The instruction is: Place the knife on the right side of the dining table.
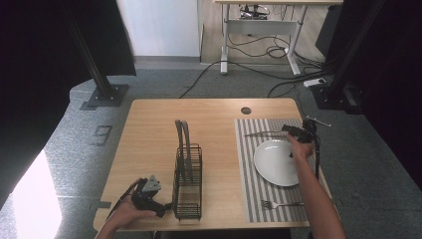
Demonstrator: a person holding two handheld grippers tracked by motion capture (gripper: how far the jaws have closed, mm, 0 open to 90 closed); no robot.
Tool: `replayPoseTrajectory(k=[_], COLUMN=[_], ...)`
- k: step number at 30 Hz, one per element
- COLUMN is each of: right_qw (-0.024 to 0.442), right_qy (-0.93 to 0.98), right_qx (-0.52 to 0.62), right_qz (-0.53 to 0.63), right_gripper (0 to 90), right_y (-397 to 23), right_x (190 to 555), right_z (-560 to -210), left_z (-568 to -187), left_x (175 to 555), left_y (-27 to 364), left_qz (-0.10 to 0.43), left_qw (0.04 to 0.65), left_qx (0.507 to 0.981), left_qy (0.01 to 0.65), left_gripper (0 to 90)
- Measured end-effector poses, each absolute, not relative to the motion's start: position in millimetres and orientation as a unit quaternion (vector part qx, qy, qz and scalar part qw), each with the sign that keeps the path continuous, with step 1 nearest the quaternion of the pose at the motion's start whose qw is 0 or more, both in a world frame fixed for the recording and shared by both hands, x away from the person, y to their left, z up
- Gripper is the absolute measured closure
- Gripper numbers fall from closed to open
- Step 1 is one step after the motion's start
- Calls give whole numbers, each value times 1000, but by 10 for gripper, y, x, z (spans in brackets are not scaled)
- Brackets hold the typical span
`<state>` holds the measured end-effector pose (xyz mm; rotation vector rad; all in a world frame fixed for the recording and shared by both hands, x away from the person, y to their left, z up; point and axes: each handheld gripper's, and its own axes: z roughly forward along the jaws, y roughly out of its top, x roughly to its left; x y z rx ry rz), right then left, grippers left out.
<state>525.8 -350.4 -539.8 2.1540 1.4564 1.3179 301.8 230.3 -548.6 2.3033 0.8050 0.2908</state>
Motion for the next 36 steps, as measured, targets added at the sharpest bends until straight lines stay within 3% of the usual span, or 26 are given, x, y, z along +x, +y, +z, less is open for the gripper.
replayPoseTrajectory(k=[26, 33, 36], right_qw=[92, 158, 158], right_qy=[494, 549, 564], right_qx=[753, 704, 698], right_qz=[424, 422, 412], right_gripper=[484, 474, 471], right_y=[-3563, -3469, -3442], right_x=[5261, 5314, 5370], right_z=[-5428, -5152, -5084], left_z=[-5487, -5487, -5487], left_x=[3018, 3020, 3021], left_y=[2301, 2300, 2300], left_qz=[112, 112, 112], left_qw=[336, 336, 336], left_qx=[883, 883, 883], left_qy=[309, 309, 309], left_gripper=[0, 0, 0])
